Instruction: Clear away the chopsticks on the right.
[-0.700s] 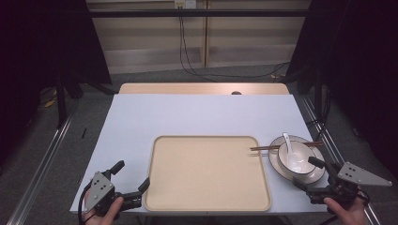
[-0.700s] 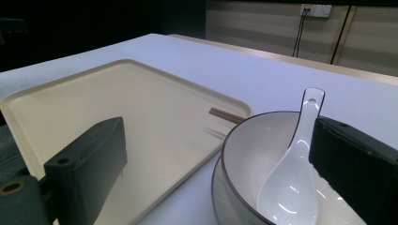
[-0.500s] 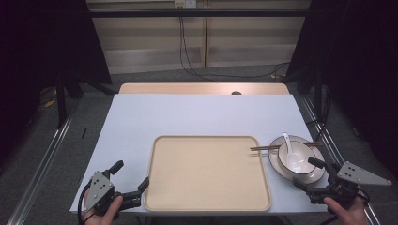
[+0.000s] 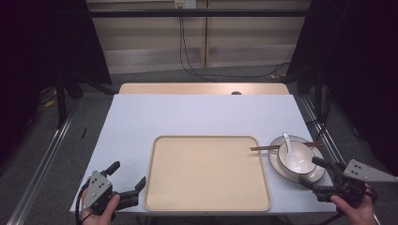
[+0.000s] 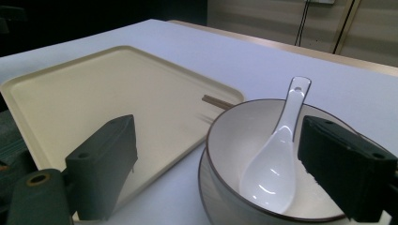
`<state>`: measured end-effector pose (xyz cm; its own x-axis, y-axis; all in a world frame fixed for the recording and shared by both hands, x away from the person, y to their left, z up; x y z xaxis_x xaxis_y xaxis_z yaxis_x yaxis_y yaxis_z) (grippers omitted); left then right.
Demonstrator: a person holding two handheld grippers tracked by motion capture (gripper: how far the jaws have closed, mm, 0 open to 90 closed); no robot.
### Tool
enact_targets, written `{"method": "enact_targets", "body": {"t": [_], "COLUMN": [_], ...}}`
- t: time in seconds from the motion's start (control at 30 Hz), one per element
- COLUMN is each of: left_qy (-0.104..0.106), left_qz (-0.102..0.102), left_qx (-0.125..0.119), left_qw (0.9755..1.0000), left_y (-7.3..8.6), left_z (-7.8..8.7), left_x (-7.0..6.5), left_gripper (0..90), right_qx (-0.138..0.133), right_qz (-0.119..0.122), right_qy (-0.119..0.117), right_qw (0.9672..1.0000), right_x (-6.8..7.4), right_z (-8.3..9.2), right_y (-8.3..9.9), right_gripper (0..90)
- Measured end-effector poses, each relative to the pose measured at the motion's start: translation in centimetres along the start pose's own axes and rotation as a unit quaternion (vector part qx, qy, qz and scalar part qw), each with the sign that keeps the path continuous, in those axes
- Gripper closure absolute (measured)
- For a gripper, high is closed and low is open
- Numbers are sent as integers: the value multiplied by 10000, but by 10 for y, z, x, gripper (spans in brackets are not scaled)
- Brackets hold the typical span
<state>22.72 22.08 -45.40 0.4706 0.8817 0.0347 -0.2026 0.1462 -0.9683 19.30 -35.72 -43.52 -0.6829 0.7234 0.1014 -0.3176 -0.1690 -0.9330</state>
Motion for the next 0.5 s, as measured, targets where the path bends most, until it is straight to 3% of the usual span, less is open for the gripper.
{"method": "enact_targets", "body": {"t": [0.07, 0.13, 0.2, 0.37, 0.5], "left_qy": [34, 33, 53, 75, 58], "left_qz": [14, -3, -30, -28, -63], "left_qx": [-10, 1, -34, -16, -70], "left_qw": [10000, 10000, 10000, 10000, 9999], "left_y": [0, 0, -1, 0, -2], "left_z": [0, 0, 0, -1, 1], "left_x": [-1, -2, -2, -2, -2], "left_gripper": [13, 14, 14, 14, 14], "right_qx": [126, 174, 249, 465, 629], "right_qz": [107, 147, 121, 261, 483], "right_qy": [-187, -96, -133, -207, -381], "right_qw": [9997, 9997, 9995, 9984, 9961], "right_x": [-7, -16, -32, -49, -66], "right_z": [4, 7, 9, 12, 14], "right_y": [-3, -7, -14, -28, -38], "right_gripper": [232, 223, 223, 224, 328]}}
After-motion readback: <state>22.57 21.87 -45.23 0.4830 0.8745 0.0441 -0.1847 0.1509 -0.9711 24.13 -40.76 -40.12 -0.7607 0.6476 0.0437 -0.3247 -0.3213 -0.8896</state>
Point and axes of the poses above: each handheld gripper's, and its own axes: z roughly backward along the jaws, y roughly out of its underside, x roughly to its left, the point moved 4 cm from there along -z, roughly forward along the jaws, and after that the axes turned 6 degrees about -y, right-handed, at the moved point
